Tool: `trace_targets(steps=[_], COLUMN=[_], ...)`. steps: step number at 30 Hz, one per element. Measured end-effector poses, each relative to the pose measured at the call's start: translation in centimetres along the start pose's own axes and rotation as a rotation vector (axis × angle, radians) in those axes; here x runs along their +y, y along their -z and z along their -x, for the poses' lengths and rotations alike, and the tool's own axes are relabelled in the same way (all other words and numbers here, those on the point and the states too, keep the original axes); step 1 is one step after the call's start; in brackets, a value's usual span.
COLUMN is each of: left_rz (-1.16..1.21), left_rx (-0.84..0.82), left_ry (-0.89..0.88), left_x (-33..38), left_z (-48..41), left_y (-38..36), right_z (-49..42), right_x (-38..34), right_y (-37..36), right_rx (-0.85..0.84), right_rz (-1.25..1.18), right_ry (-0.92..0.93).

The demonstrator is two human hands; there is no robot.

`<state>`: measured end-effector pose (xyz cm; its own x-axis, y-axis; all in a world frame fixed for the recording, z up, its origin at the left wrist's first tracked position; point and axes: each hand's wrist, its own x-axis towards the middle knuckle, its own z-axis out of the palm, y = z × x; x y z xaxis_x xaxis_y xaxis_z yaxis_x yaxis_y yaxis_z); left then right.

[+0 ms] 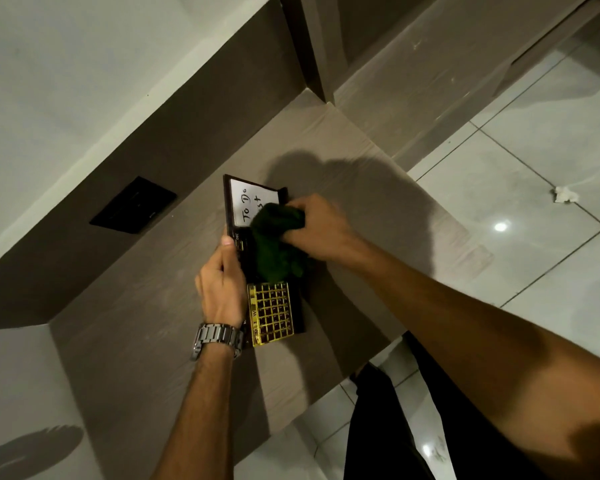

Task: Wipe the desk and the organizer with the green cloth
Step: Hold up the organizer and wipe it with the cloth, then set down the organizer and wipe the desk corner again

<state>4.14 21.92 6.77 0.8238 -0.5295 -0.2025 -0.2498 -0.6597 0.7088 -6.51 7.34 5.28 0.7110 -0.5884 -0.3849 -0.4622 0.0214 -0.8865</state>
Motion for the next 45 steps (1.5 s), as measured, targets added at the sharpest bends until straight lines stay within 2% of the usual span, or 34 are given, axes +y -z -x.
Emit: trace_targets(steps=[1, 2, 6, 9, 11, 14, 17, 20, 23, 26, 29, 31, 33, 34, 39, 43, 45], left_rz=[-0.013, -0.020, -0.060, -0.138, -0.243, -0.340, -0.387, -0.483, -0.559, -0.630, -0.656, -0.684, -0.722, -0.739, -0.734, -0.726, -0.691], left_rx=[-0.014, -0.028, -0.049, -0.044, 0.058, 0.213, 0.165, 0.030, -0.092, -0.168, -0.126, -0.080, -0.042, -0.036, -0.029, -0.111, -0.219], left_ry=[-0.026, -0.054, -0.089, -0.093, -0.215, -0.422, -0.476, -0.509, -0.459, -0.360, -0.372, -0.392, -0.305, -0.313, -0.360, -0.347, -0.313], left_x=[-0.1, -0.2, -0.1, 0.9, 2.3, 5.7, 9.6, 11.2, 10.2, 8.7, 8.0, 8.2, 6.4, 6.5, 6.7, 7.3, 7.9], left_z=[0.1, 0.1, 0.4, 0.8, 0.5, -1.5, -3.9, -5.7, -5.6, -5.5, -4.9, -5.0, -7.0, -7.4, -7.6, -8.6, -9.3], left_y=[0.0, 0.1, 0.3, 0.7, 0.7, -0.9, -4.4, -8.8, -12.3, -14.7, -16.1, -16.5, -21.7, -21.8, -22.0, -22.8, -22.9], right_z=[0.2, 0.5, 1.9, 1.0, 0.0, -1.7, -3.6, -5.7, -6.6, -7.3, -8.2, -8.2, -12.4, -12.6, -14.0, -15.3, -14.8], right_x=[0.5, 1.0, 1.9, 1.6, 1.5, 1.5, 2.1, 3.2, 4.1, 5.4, 5.9, 6.1, 10.5, 10.6, 11.0, 10.7, 10.1], right_y=[0.0, 0.0, 0.4, 3.2, 5.9, 10.4, 15.1, 17.7, 17.3, 16.1, 15.3, 14.9, 15.2, 15.6, 16.1, 16.6, 17.2], right_rx=[0.125, 0.162, -0.091, 0.033, 0.110, 0.217, 0.317, 0.480, 0.581, 0.472, 0.276, 0.232, 0.155, 0.161, 0.185, 0.137, 0.215], right_rz=[0.158, 0.232, 0.048, -0.147, -0.292, -0.335, -0.315, -0.118, 0.207, 0.620, 0.879, 0.845, 0.786, 0.768, 0.958, 0.937, 0.980], right_ry=[0.008, 0.004, -0.043, -0.111, -0.148, -0.086, 0.015, 0.087, 0.161, 0.169, 0.057, 0.061, 0.108, 0.107, 0.093, -0.054, -0.062])
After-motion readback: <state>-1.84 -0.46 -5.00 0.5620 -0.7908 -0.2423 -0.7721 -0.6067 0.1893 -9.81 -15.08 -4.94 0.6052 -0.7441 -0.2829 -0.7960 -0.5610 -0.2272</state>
